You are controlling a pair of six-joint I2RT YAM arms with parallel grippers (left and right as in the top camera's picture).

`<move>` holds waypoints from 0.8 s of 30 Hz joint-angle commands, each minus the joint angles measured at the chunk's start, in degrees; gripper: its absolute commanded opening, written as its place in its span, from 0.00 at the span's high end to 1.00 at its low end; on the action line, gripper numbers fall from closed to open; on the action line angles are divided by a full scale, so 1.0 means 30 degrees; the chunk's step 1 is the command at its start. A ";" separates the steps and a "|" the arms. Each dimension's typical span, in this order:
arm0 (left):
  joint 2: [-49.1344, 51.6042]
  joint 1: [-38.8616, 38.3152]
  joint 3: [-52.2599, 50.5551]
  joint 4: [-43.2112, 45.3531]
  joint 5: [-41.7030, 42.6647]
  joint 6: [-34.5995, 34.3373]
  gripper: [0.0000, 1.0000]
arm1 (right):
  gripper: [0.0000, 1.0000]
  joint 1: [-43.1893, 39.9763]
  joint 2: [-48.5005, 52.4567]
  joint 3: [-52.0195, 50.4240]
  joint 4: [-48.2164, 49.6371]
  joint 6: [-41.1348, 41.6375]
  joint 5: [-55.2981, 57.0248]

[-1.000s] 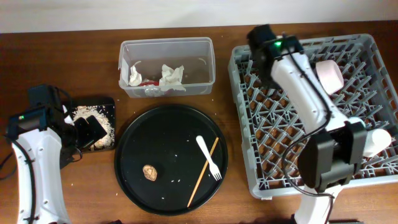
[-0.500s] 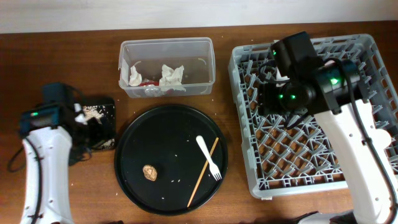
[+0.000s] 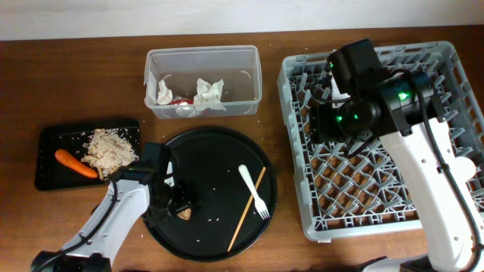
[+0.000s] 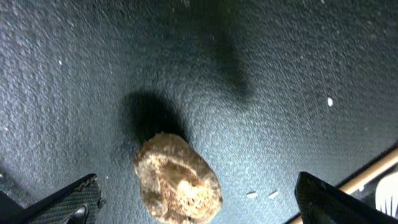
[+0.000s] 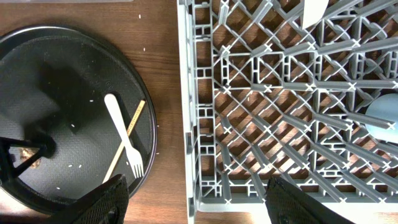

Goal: Sort waste into correct bins and load items into the dishwasher rack
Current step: 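Grasp the mushroom with the left gripper and drop it on the black tray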

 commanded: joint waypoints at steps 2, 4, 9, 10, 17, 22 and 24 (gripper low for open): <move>0.1632 -0.0087 -0.0124 0.0211 -0.0481 -0.0328 0.07 | 0.26 0.0015 0.0029 -0.0087 -0.0080 -0.0197 -0.0175; 0.1953 -0.0087 -0.0124 0.0270 -0.0474 -0.0328 0.24 | 0.26 0.0015 0.0029 -0.0087 -0.0073 -0.0197 -0.0175; 0.1945 -0.0087 0.0058 0.0233 -0.0466 -0.0306 0.72 | 0.26 0.0015 0.0029 -0.0087 -0.0073 -0.0197 -0.0175; 0.1945 -0.0087 0.0335 0.0226 -0.0466 -0.0248 0.77 | 0.26 0.0015 0.0029 -0.0087 -0.0073 -0.0197 -0.0175; 0.1945 0.2812 0.6951 -0.3279 -0.1719 0.1559 0.78 | 0.25 0.0015 0.0029 -0.0087 -0.0080 -0.0197 -0.0175; 0.2200 0.9049 0.8240 -0.0408 -0.4036 0.1530 0.78 | 0.26 0.0015 0.0029 -0.0087 -0.0095 -0.0197 -0.0182; 0.2667 1.0615 0.8225 0.0291 -0.4364 0.1545 0.78 | 0.25 0.0015 0.0029 -0.0087 -0.0087 -0.0189 -0.0182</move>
